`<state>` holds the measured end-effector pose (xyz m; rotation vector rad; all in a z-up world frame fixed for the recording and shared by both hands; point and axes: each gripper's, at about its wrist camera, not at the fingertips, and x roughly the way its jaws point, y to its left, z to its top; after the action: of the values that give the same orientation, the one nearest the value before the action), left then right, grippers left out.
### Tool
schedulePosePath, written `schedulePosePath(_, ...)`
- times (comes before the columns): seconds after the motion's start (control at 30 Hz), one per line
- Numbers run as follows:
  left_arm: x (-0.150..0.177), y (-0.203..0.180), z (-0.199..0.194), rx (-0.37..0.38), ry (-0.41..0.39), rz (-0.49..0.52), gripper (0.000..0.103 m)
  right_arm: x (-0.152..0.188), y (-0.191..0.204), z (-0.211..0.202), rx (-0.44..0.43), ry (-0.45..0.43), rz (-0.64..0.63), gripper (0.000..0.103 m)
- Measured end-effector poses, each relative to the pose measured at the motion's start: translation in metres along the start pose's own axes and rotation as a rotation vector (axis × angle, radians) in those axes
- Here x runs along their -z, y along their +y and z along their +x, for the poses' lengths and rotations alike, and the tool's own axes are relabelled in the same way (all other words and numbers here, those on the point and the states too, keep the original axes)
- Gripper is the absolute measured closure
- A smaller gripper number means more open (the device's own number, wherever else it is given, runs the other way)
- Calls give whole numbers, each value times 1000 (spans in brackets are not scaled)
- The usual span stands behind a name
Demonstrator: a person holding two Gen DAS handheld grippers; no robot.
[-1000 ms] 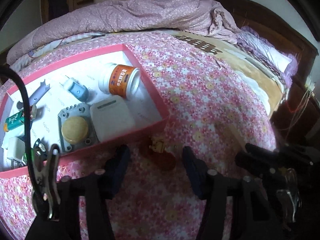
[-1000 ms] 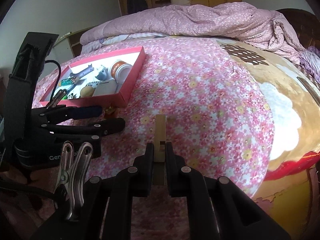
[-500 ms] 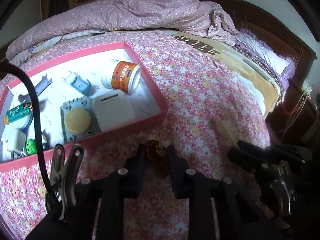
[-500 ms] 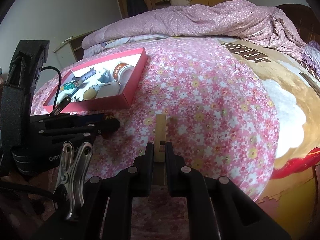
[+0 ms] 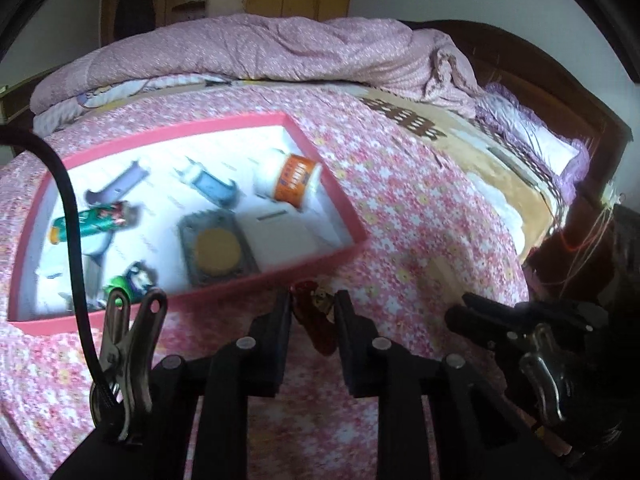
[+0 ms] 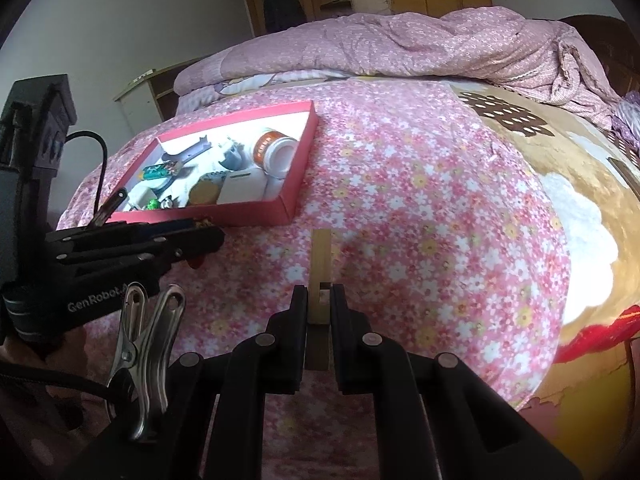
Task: Organize rigid objects
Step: 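Grasp the red toy with the left tool while the right tool holds the wooden stick, then place the red toy in the tray with the left tool while the right tool places the wooden stick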
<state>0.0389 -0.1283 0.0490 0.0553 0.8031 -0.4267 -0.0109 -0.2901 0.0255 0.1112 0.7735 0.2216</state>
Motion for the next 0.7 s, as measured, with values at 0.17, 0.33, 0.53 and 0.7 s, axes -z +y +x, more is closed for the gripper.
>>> schedulePosePath(0.17,-8,21,-11,-31,-34,-29,81,-14,14,8,-32,7,-8,91)
schedulePosePath(0.33,-19,43,-19,-68,-63,-50,81,-33,33,16,-70,-1,-31,91)
schedulePosePath(0.53,-37,69,-24,-104,-95,-68,81,-62,61,27,-97,-18,-87,91)
schedulePosePath(0.7,-53,88,-28,-120,-126,-88,81,-85,78,39,-112,-26,-109,91)
